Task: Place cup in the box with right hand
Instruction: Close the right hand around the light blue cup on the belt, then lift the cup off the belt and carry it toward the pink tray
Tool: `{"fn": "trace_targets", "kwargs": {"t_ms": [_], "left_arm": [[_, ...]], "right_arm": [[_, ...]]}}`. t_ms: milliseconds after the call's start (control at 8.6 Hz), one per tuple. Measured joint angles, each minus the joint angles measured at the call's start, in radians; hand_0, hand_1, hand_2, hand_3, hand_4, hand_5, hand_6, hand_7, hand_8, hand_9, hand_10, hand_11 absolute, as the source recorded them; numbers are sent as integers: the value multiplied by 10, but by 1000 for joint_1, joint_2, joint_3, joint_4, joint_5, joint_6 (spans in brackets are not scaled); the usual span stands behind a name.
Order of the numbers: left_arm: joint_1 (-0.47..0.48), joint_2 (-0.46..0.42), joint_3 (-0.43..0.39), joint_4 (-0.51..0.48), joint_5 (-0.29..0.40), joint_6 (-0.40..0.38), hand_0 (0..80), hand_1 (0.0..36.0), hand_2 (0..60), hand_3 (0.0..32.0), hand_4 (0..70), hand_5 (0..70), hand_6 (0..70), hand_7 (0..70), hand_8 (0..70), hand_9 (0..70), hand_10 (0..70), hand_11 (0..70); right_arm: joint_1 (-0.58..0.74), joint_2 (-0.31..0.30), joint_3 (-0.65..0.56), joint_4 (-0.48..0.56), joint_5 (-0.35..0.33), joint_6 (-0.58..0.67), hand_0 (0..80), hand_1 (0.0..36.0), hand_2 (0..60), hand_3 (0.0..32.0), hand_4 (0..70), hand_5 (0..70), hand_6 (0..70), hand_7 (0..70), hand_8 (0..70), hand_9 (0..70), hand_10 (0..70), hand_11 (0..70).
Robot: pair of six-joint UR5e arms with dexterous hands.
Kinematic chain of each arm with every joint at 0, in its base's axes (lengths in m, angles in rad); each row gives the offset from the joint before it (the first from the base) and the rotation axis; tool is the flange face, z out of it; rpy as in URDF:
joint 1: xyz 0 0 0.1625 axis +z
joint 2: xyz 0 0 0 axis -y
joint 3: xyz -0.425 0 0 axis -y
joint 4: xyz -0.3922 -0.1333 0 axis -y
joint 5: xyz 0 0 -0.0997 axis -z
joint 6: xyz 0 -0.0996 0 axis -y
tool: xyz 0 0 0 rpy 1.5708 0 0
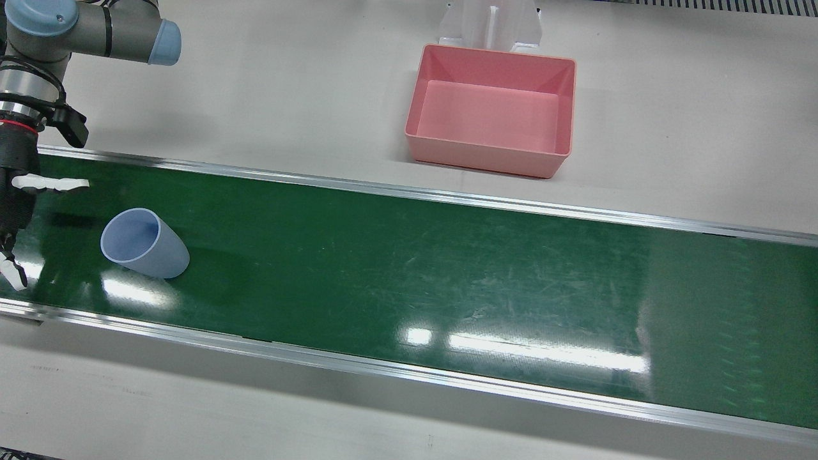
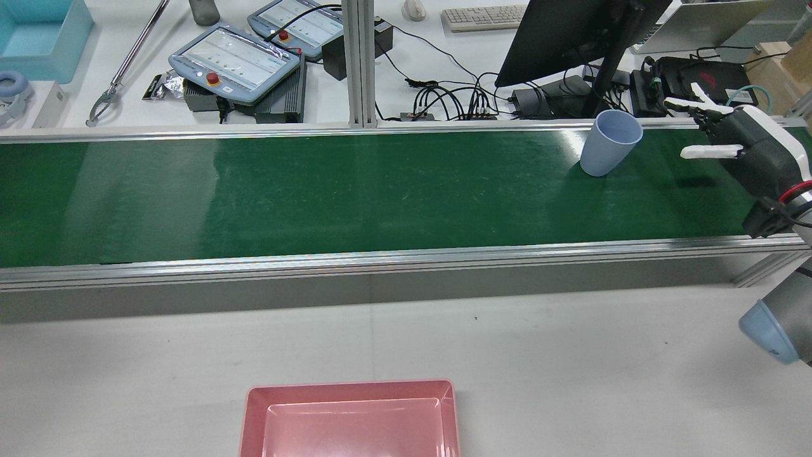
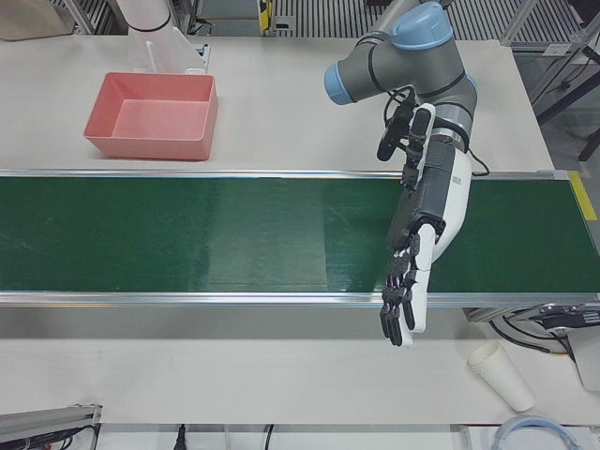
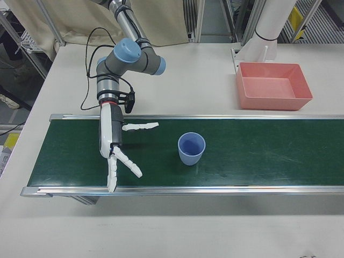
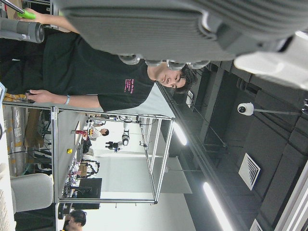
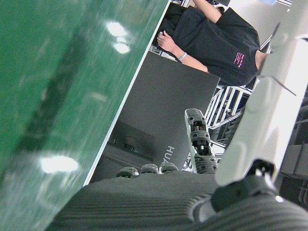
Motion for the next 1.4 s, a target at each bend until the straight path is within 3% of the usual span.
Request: {"fn": "trace_targets", "kwargs": {"t_ms": [116, 233, 349, 465, 581, 698, 814, 930, 1163, 1395], "left_arm": [[0, 0, 0, 0, 0, 0, 0, 0, 0, 0, 0, 0, 0, 0, 0, 0, 0, 0], [0, 0, 0, 0, 0, 0, 0, 0, 0, 0, 0, 0, 0, 0, 0, 0, 0, 0], [0, 0, 1, 0, 0, 0, 0, 0, 0, 0, 0, 0, 0, 0, 0, 0, 0, 0], [0, 0, 0, 0, 1, 0, 0, 0, 0, 0, 0, 0, 0, 0, 0, 0, 0, 0], [0, 0, 0, 0, 0, 0, 0, 0, 0, 0, 0, 0, 0, 0, 0, 0, 0, 0], [0, 0, 0, 0, 0, 0, 0, 0, 0, 0, 0, 0, 0, 0, 0, 0, 0, 0], [0, 0, 1, 0, 0, 0, 0, 0, 0, 0, 0, 0, 0, 0, 0, 0, 0, 0], [0, 0, 1, 0, 0, 0, 0, 0, 0, 0, 0, 0, 0, 0, 0, 0, 0, 0], [0, 0, 1, 0, 0, 0, 0, 0, 0, 0, 0, 0, 0, 0, 0, 0, 0, 0], [0, 0, 0, 0, 1, 0, 0, 0, 0, 0, 0, 0, 0, 0, 0, 0, 0, 0]], "right_arm": [[-3, 1, 0, 0, 0, 0, 478, 112, 35, 0, 105, 30, 11, 5, 0, 0, 0, 0], [-7, 1, 0, 0, 0, 0, 477, 112, 35, 0, 105, 30, 11, 6, 0, 0, 0, 0], [-10, 2, 0, 1, 2, 2, 474, 134, 107, 0, 83, 32, 12, 11, 0, 0, 0, 0], [-11, 2, 0, 2, 6, 4, 482, 148, 134, 0, 102, 37, 19, 36, 0, 0, 0, 0], [-12, 2, -2, 3, 10, 4, 649, 360, 600, 0, 224, 163, 196, 671, 269, 448, 152, 263], [-13, 2, -3, 4, 12, 4, 748, 360, 600, 0, 380, 233, 415, 700, 681, 700, 461, 681], [-13, 2, -3, 3, 13, 4, 800, 360, 600, 0, 422, 295, 515, 700, 700, 700, 622, 700], [-11, 2, -1, 4, 15, 6, 764, 360, 600, 0, 348, 325, 553, 700, 700, 700, 700, 700], [-3, -3, 23, 5, 47, 23, 762, 360, 600, 0, 260, 329, 552, 700, 700, 700, 700, 700], [-4, -5, 112, -4, 73, 35, 747, 360, 600, 0, 251, 319, 537, 700, 700, 700, 697, 700]]}}
